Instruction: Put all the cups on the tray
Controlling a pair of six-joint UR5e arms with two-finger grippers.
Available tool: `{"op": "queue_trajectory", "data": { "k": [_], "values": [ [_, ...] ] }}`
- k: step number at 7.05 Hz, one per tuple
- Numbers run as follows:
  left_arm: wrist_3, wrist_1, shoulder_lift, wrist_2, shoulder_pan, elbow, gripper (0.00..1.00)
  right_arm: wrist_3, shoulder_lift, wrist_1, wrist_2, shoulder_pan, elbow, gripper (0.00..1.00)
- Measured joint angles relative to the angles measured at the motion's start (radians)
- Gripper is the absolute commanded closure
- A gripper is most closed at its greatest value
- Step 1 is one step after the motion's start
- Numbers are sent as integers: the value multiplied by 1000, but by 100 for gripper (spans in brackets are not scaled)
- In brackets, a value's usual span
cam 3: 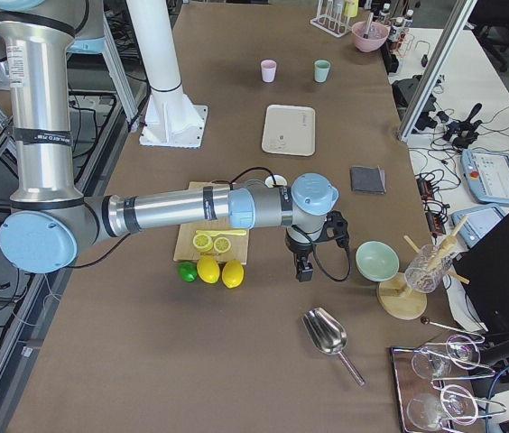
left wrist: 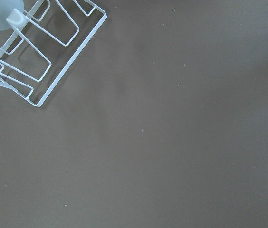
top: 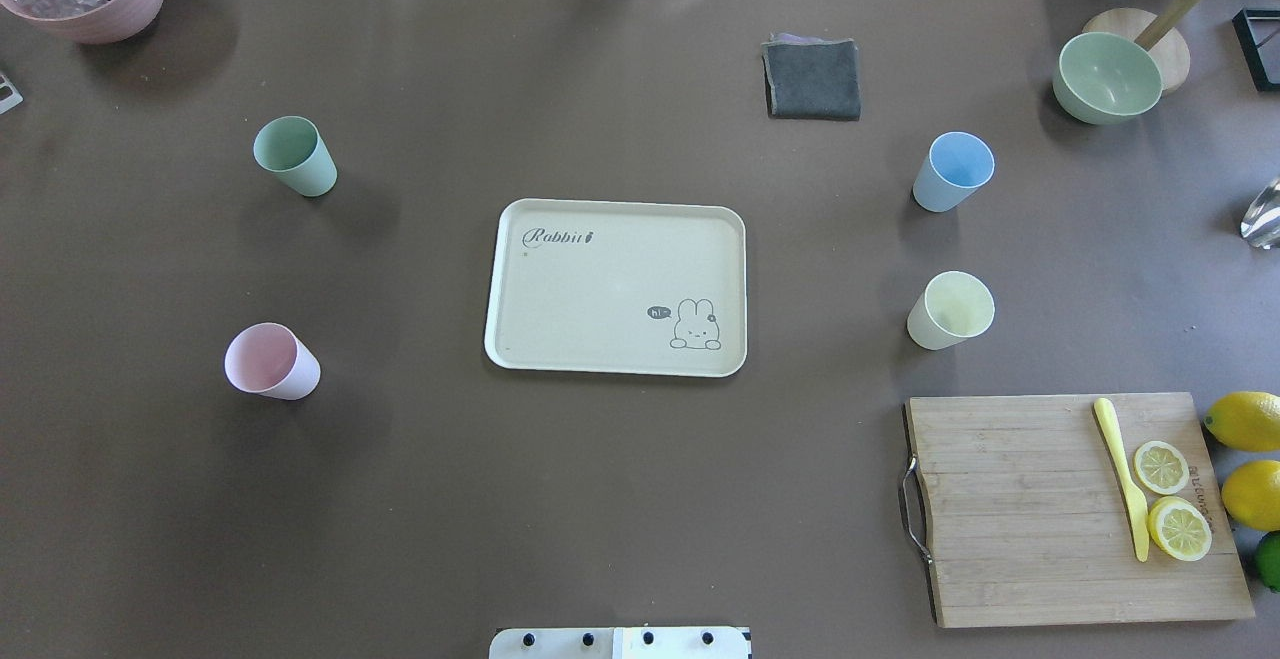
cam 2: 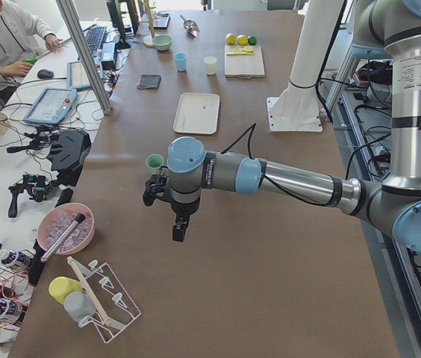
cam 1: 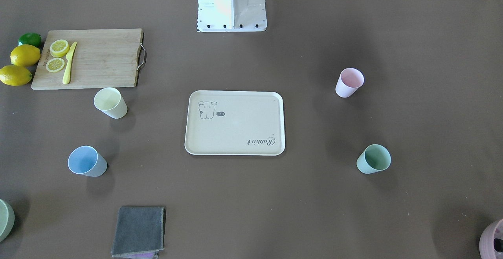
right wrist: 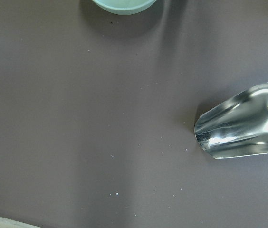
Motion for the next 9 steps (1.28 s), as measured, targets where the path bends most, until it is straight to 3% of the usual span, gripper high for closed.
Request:
{"op": "queue_trajectory", "data": {
  "k": [6,7,9],
  "values": [
    [9,-10,0,0,1,-7,2,41,8,13,32,-65,13,2],
    [8,-23,0,0,1,-6,2,120,13,32,29,-97,27,6],
    [-1,-44,8,0,1,-7,2,394,10,209,-6,-217,50,7]
  ]
}}
